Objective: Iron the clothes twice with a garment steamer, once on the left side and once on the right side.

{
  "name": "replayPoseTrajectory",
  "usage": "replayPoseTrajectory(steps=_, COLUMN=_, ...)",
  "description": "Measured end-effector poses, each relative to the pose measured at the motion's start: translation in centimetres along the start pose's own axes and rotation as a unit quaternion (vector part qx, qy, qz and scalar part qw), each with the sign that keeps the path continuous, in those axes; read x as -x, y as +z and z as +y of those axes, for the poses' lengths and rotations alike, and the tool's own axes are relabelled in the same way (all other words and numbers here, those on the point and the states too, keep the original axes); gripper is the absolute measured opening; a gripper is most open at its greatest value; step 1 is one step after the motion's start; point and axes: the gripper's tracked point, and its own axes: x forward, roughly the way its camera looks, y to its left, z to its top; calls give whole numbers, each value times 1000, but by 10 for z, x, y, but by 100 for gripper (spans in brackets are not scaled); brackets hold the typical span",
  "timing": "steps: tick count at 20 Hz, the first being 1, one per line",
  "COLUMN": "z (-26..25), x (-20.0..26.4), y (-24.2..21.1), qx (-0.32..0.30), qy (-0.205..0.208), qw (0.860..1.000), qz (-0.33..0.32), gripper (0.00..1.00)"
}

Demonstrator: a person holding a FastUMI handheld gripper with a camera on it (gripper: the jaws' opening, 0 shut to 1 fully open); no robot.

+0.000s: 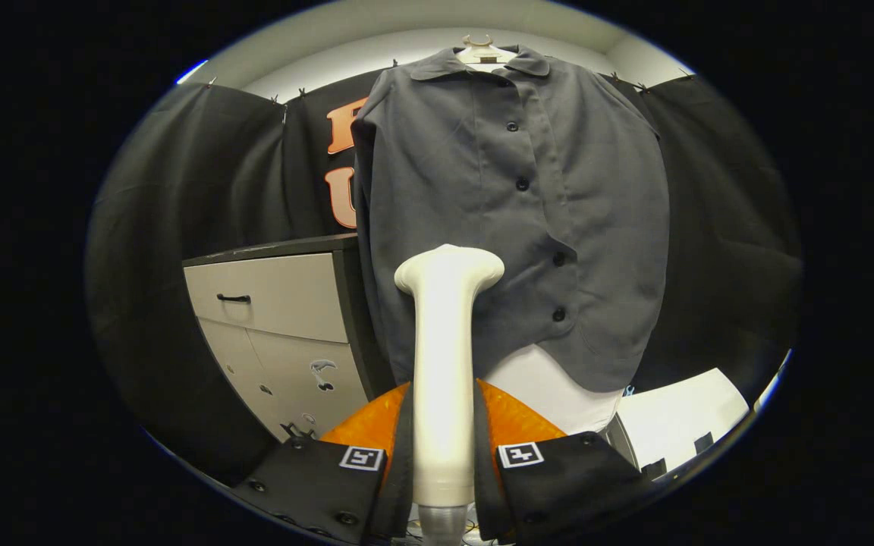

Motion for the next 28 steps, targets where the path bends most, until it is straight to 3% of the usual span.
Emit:
replayPoseTrajectory(steps=8, z=-7, x=22, y=18, qx=11, qy=-12, qw=1000, qz=-22, gripper=41)
replayPoseTrajectory(steps=14, z=-27, x=68, y=101, qx=6, qy=-20, qw=995, qz=-98, gripper=41)
replayPoseTrajectory(steps=17, z=-49, x=84, y=145, qx=12, qy=-43, qw=990, qz=-137, gripper=41)
replayPoseTrajectory(steps=24, z=-109, x=89, y=213, qx=3, qy=-81, qw=980, qz=-183, gripper=41)
replayPoseTrajectory(steps=28, z=-128, x=79, y=241, qx=3, qy=-79, qw=978, qz=-193, gripper=41)
